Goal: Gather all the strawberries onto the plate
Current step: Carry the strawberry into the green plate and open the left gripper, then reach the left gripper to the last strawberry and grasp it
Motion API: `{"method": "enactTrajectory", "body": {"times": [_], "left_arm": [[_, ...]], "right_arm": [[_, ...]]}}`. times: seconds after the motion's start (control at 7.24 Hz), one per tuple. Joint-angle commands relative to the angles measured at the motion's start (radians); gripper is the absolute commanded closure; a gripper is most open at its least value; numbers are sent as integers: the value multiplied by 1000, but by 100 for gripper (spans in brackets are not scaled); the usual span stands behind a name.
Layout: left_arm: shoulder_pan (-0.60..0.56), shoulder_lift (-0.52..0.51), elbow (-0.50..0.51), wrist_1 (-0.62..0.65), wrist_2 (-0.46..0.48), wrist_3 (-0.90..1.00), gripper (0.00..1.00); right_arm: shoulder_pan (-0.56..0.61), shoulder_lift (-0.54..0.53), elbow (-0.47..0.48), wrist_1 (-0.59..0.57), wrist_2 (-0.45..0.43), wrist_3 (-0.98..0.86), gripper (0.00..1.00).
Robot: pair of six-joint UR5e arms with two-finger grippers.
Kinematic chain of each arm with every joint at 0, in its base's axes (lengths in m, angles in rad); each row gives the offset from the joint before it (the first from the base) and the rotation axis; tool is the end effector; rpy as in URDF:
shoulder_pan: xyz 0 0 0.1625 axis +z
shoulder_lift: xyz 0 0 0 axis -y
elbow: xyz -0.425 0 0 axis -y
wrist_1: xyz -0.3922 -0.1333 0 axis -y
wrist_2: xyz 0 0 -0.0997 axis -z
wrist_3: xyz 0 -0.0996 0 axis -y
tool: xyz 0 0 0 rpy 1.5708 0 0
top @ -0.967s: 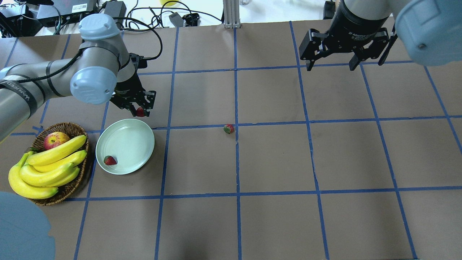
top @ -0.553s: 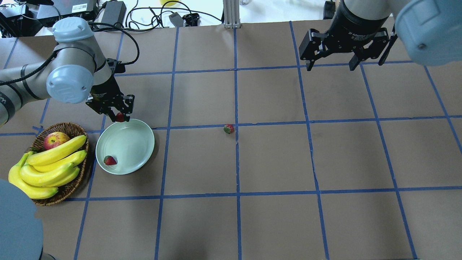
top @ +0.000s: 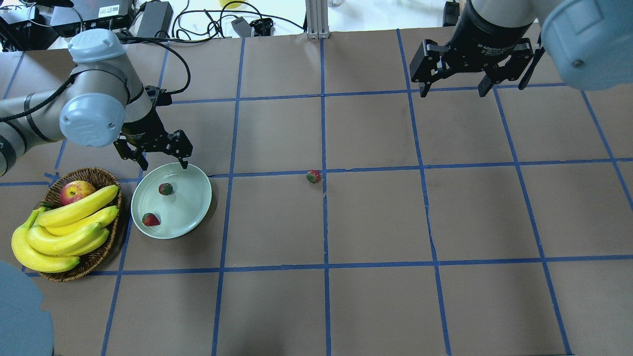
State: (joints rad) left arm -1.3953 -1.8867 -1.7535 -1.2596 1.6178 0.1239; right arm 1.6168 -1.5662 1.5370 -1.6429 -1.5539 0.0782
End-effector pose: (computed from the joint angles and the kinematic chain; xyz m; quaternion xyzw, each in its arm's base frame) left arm -0.0296 -0.5698 0.2626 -0.0235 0.9951 0.0960 0.0092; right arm 0.1580 -0.4965 0.5100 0.0156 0.9986 -0.0500 0.0116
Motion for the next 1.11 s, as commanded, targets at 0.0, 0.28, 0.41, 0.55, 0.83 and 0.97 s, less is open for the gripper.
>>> {"method": "enactTrajectory", "body": {"times": [0.0,0.28,0.41,0.55,0.83,0.97], "left_arm": [[-103,20,15,14,-110,-104,0],[-255,-5,9,163,-180,-235,0],[-308,-17,6,201,-180,-250,0],[-358,-38,3,209,-180,-245,0],[-415,-106,-14,358,-182,-245,0],[-436,-135,-15,415,-184,-245,0]], "right_arm": [[0,0,0,0,-2,0,0],[0,0,0,0,0,0,0],[0,-2,0,0,-2,0,0],[0,-2,0,0,-2,0,0],[0,-2,0,0,0,2,0],[0,-2,0,0,0,0,0]]}}
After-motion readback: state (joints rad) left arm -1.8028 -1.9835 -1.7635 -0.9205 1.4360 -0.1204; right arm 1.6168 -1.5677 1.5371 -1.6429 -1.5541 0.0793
